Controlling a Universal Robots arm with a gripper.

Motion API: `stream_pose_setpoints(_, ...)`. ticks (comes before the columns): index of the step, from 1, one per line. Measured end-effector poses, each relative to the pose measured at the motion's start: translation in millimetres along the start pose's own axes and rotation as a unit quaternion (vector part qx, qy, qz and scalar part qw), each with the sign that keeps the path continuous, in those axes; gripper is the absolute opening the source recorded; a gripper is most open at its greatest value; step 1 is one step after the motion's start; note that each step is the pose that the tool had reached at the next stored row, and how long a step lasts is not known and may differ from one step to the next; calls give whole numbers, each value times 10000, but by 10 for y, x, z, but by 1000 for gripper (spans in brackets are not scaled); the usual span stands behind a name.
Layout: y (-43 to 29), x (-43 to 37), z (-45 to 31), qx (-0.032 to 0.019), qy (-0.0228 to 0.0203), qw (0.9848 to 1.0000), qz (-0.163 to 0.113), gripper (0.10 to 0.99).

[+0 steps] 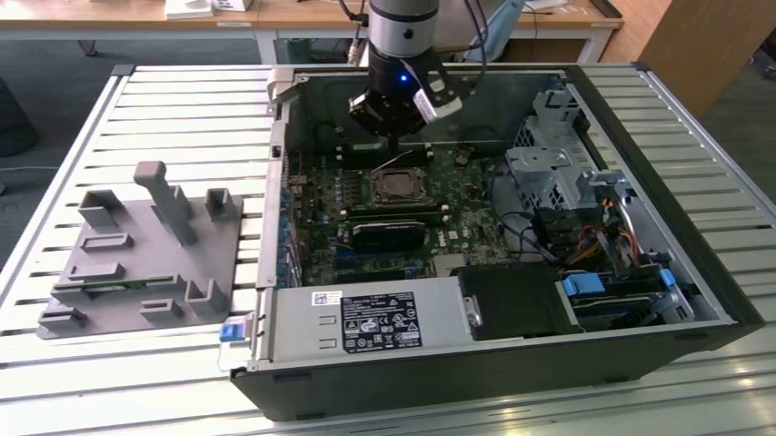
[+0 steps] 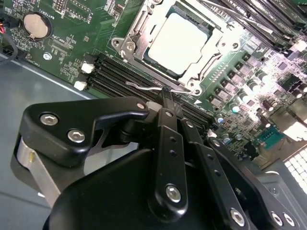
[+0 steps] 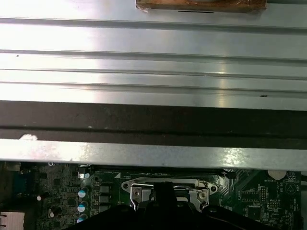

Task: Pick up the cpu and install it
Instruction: 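Install the first cpu locking lever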

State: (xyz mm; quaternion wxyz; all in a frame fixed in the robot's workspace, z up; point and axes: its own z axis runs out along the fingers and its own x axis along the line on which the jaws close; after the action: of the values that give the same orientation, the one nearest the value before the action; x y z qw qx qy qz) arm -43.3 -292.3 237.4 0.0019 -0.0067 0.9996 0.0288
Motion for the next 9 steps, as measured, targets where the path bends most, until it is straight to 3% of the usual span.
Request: stream_pose_setpoints(9, -1, -1, 23, -1, 0, 10000, 0, 106)
